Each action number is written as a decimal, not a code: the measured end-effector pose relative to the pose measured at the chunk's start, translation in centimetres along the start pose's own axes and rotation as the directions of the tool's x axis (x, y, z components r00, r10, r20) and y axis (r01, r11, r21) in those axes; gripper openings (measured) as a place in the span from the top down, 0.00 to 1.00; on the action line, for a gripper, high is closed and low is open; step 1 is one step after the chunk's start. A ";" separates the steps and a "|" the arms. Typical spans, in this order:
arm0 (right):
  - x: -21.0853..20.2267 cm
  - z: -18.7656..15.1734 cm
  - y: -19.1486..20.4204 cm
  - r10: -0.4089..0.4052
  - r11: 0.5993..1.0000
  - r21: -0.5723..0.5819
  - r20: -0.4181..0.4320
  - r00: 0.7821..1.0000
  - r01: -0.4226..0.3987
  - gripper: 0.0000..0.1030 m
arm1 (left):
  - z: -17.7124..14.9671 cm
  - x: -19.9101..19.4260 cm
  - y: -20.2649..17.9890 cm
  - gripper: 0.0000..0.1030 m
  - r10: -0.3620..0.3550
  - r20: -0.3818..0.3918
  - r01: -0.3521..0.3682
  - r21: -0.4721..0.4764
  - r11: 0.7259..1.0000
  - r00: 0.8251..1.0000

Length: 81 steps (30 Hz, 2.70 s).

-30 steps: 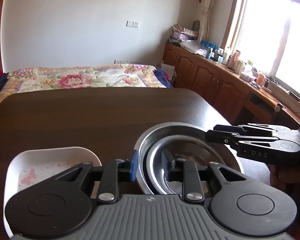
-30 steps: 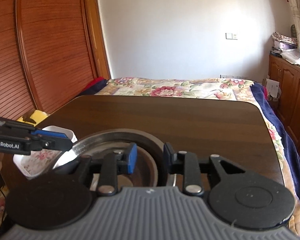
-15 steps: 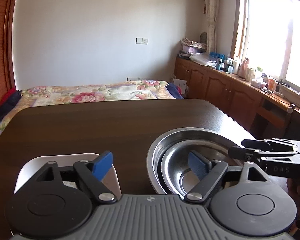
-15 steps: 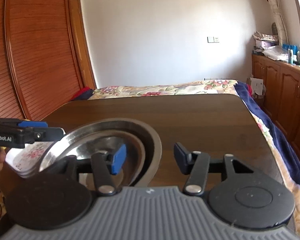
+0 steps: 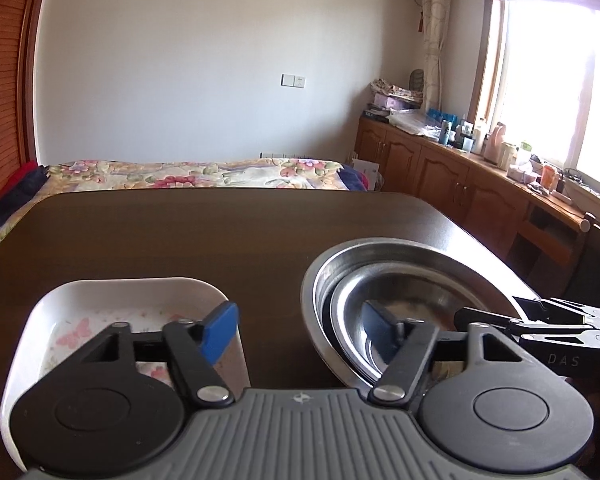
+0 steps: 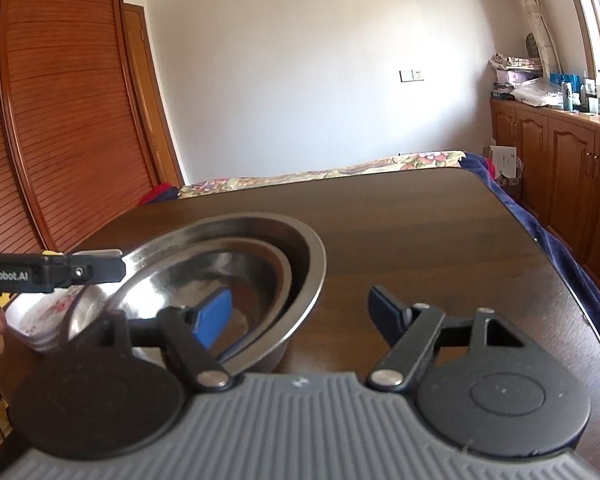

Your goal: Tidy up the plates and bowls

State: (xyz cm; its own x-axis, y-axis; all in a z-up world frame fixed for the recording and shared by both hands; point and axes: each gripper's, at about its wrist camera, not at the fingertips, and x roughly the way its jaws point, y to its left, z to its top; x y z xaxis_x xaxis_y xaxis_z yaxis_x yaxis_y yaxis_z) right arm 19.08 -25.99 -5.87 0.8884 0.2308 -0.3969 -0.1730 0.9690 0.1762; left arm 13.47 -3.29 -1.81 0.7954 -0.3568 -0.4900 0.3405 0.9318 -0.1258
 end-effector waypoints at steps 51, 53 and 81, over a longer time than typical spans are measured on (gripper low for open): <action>0.2 0.1 0.5 -0.010 1.000 0.014 0.024 1.000 0.010 0.72 | -0.6 1.4 -1.0 0.68 -0.049 -0.064 0.052 0.043 0.998 0.997; 0.2 0.2 0.5 -0.010 1.000 0.014 0.028 1.000 0.010 0.73 | -0.7 1.4 -1.0 0.68 -0.052 -0.064 0.054 0.045 0.997 0.997; 1.1 3.1 5.7 0.131 0.989 -0.078 0.062 0.990 -0.126 0.73 | 0.7 -5.1 4.0 0.68 0.050 0.052 -0.050 0.008 0.999 0.997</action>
State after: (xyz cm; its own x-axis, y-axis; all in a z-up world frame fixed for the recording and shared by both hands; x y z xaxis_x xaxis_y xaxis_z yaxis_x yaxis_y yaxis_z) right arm 20.38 -20.50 -2.46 0.8827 0.3495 -0.3141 -0.3161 0.9362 0.1536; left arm 11.17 2.23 0.76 0.8362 -0.3127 -0.4505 0.3037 0.9481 -0.0944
